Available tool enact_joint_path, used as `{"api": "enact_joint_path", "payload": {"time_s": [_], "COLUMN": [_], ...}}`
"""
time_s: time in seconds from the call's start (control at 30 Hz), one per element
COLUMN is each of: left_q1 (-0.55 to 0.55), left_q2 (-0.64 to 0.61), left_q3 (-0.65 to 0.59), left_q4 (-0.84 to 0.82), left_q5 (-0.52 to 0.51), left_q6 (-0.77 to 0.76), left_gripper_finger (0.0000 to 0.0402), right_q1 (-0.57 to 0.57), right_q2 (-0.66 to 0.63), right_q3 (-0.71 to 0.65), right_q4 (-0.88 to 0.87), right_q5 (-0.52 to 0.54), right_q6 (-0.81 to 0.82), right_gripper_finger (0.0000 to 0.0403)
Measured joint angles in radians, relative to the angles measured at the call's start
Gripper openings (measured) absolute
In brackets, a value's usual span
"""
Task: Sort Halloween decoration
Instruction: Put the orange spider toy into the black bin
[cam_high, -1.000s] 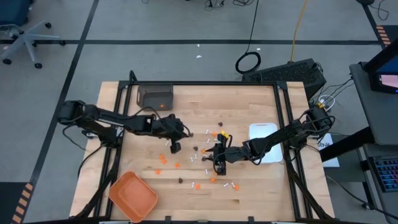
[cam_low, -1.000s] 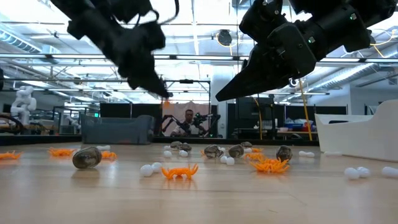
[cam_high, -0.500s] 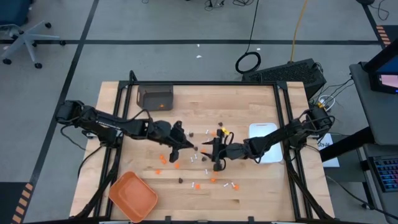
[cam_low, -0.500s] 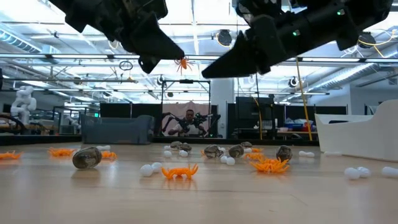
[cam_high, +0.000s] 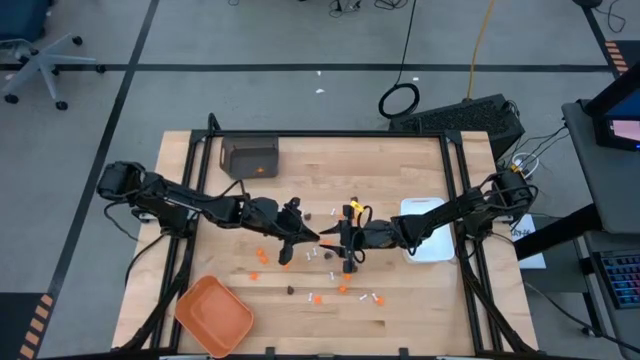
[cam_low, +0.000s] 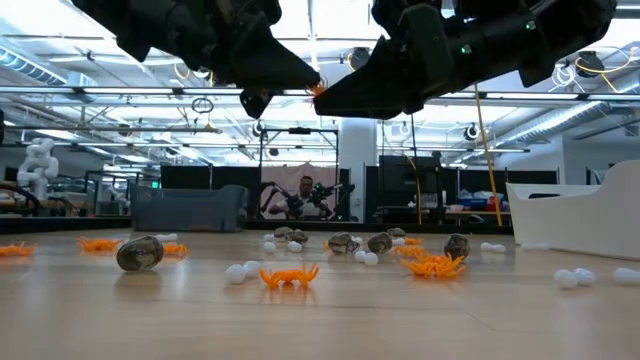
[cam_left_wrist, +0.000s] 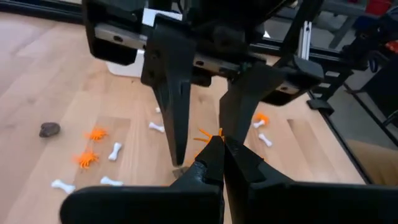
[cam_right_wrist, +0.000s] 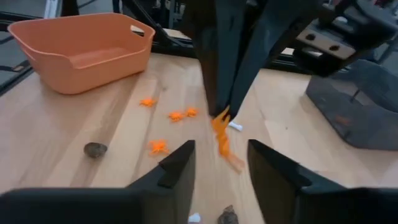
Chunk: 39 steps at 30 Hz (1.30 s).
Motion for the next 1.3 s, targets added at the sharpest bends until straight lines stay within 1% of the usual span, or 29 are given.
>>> {"api": "enact_joint_path", "payload": {"time_s": [0.2,0.23,0.4,0.53,0.6,0.7,0.87,0.93,1.0,1.1,1.3], "left_q1": [0.000,0.000,0.000,-0.001,-0.005,-0.015,-0.046,-0.057,-0.065,-0.072,-0.072], "left_q2": [0.004,0.004,0.004,0.004,0.004,0.004,0.004,0.004,0.004,0.004,0.025], "left_q3": [0.000,0.000,0.000,0.000,0.000,0.000,0.000,0.000,0.000,0.000,0.000], "left_q4": [-0.001,-0.001,-0.011,-0.046,-0.061,-0.080,-0.084,-0.084,-0.084,-0.082,-0.057], "left_q5": [0.000,-0.001,-0.009,-0.021,-0.022,-0.037,-0.166,-0.222,-0.247,-0.267,-0.268], "left_q6": [0.029,0.037,0.076,0.077,0.077,0.078,0.085,0.084,0.086,0.085,0.125], "left_gripper_finger": [0.0000,0.0000,0.0000,0.0006,0.0022,0.0060,0.0133,0.0157,0.0175,0.0187,0.0188], "right_q1": [0.000,0.000,-0.005,-0.005,-0.005,-0.005,-0.005,-0.005,-0.005,-0.005,-0.012], "right_q2": [0.000,0.000,0.000,0.000,0.000,0.000,0.000,0.000,0.000,0.000,0.000], "right_q3": [0.000,0.000,0.000,0.000,0.000,0.000,0.000,0.000,0.000,0.000,0.000], "right_q4": [-0.010,-0.013,-0.021,-0.037,-0.047,-0.059,-0.062,-0.064,-0.064,-0.064,-0.058], "right_q5": [-0.003,-0.005,-0.003,-0.001,0.000,0.001,0.001,0.001,0.001,0.001,0.001], "right_q6": [-0.015,-0.021,-0.023,-0.020,-0.009,0.007,0.019,0.019,0.019,0.017,0.003], "right_gripper_finger": [0.0019,0.0011,0.0012,0.0003,0.0004,0.0002,0.0001,0.0001,0.0001,0.0001,0.0000]}}
